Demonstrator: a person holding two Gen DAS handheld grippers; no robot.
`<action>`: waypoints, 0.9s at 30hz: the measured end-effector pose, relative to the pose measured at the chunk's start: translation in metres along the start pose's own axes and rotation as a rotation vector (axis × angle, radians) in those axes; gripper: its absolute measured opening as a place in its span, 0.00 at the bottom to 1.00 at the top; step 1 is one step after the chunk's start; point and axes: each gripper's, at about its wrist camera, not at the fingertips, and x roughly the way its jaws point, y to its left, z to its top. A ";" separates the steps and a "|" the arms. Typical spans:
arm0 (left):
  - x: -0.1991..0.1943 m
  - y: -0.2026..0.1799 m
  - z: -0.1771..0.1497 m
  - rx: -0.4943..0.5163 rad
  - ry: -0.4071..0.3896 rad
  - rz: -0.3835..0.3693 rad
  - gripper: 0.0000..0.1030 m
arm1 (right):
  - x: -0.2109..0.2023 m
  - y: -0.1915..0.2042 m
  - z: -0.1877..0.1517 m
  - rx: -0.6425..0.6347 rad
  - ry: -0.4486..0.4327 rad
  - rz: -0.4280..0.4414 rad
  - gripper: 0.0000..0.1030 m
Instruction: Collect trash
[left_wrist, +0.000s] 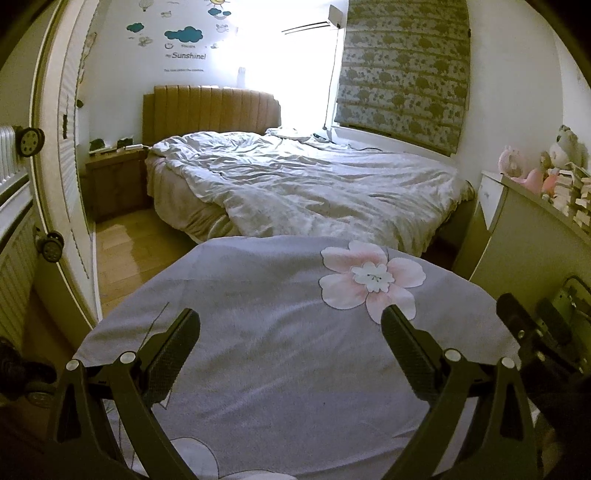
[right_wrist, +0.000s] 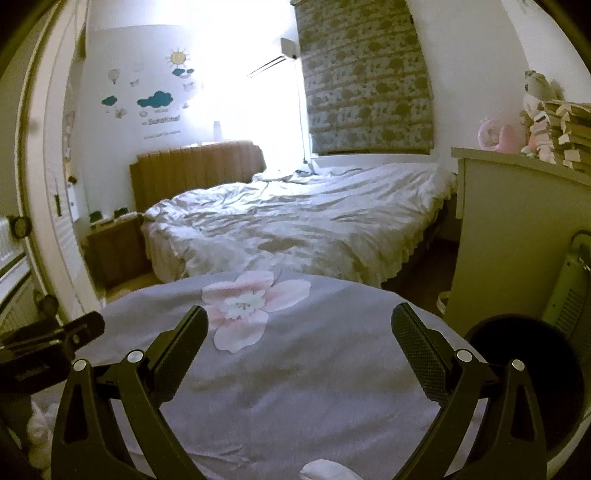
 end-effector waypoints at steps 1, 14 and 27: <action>0.000 0.000 0.000 0.001 0.001 -0.001 0.95 | -0.001 0.000 0.000 -0.001 -0.003 0.001 0.95; 0.001 -0.002 0.000 0.011 -0.002 0.004 0.95 | -0.005 -0.002 -0.001 0.010 -0.016 0.008 0.95; 0.002 -0.001 -0.002 0.017 0.004 0.003 0.95 | -0.004 -0.002 -0.001 0.011 -0.016 0.008 0.95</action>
